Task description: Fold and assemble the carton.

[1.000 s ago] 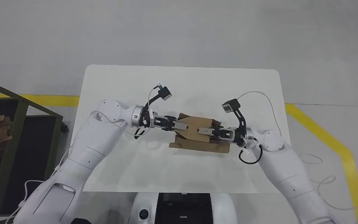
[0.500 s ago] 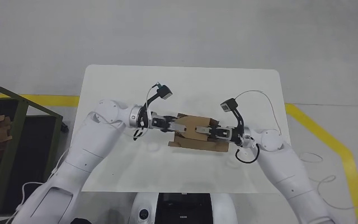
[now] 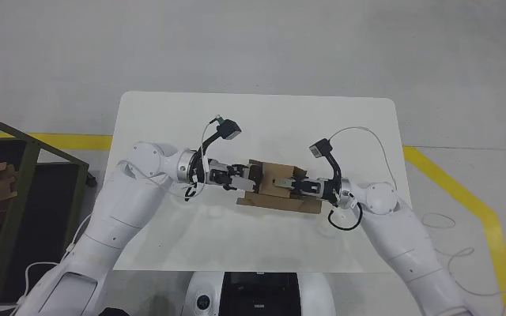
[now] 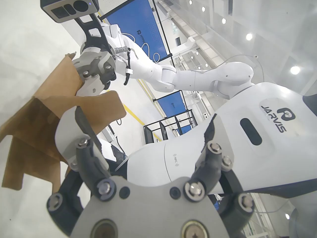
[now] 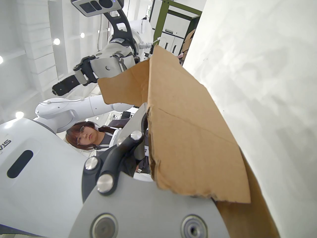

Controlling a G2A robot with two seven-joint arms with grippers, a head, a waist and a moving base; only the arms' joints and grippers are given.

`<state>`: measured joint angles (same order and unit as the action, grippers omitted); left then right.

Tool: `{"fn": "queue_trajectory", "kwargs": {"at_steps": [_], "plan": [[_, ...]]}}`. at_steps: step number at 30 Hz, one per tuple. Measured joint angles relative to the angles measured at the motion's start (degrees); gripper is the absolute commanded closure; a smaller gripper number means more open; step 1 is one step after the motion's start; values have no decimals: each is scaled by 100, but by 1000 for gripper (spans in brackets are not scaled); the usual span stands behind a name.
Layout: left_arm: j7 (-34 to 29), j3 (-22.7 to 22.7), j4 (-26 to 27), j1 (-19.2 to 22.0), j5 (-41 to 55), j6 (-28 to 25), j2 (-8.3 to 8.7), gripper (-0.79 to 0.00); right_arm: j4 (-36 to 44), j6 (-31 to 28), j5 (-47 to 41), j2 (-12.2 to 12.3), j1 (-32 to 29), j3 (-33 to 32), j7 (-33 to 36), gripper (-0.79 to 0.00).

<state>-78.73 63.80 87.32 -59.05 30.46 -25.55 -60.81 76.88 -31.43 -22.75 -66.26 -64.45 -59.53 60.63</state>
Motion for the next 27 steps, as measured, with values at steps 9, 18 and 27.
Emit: {"fn": "queue_trajectory", "kwargs": {"at_steps": [9,18,27], "plan": [[48,-244,-71,174,-52,-41,-45,-785,75,38,96,-1,-45,37,-126,0],[220,-517,-45,362,-471,80,-95,-785,258,159,207,-1,-94,87,-228,0],[270,-432,45,310,-402,-58,-74,-785,268,148,156,7,-109,61,-244,0]]}}
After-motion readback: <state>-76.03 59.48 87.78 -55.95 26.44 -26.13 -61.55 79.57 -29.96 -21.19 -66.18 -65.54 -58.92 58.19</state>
